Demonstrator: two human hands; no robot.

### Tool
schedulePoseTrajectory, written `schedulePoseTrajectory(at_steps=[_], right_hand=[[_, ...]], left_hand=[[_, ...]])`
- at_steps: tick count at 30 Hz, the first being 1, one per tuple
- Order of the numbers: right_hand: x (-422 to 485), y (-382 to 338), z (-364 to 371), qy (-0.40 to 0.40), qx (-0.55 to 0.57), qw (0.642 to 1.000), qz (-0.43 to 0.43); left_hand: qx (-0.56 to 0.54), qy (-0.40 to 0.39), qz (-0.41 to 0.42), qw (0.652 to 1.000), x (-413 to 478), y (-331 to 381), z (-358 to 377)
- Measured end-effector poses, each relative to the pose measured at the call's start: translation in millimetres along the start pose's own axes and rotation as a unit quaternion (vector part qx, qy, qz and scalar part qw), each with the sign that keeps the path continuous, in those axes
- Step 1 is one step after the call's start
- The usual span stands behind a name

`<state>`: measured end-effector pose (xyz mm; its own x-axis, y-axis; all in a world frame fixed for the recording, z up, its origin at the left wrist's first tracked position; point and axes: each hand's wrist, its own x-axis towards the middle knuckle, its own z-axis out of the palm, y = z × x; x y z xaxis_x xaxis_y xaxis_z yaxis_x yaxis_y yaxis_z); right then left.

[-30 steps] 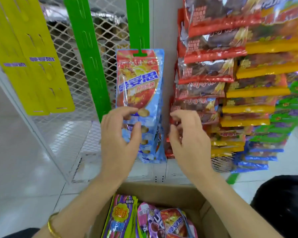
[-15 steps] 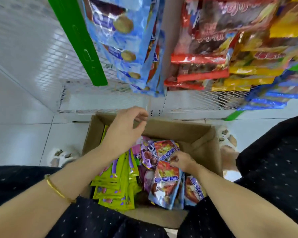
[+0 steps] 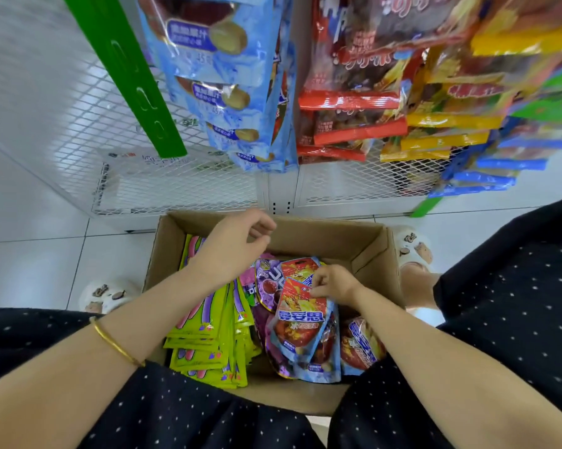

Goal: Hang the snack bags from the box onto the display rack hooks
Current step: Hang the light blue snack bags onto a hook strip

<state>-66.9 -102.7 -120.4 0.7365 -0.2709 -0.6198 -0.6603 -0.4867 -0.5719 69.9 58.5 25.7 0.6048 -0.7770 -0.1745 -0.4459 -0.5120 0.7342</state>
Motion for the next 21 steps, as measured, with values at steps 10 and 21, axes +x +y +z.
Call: schedulePoseTrajectory(at_steps=[10,21], right_hand=[[-85,-94,-104,-0.002,0.094,0.979,-0.181],[-183,-185,-167,0.209,0.094,0.901,-0.369]], left_hand=[[0.067,-0.066,0.039,0.995,-6,25,2],[-0.02,0.078,0.143,0.987,-48,131,-116]])
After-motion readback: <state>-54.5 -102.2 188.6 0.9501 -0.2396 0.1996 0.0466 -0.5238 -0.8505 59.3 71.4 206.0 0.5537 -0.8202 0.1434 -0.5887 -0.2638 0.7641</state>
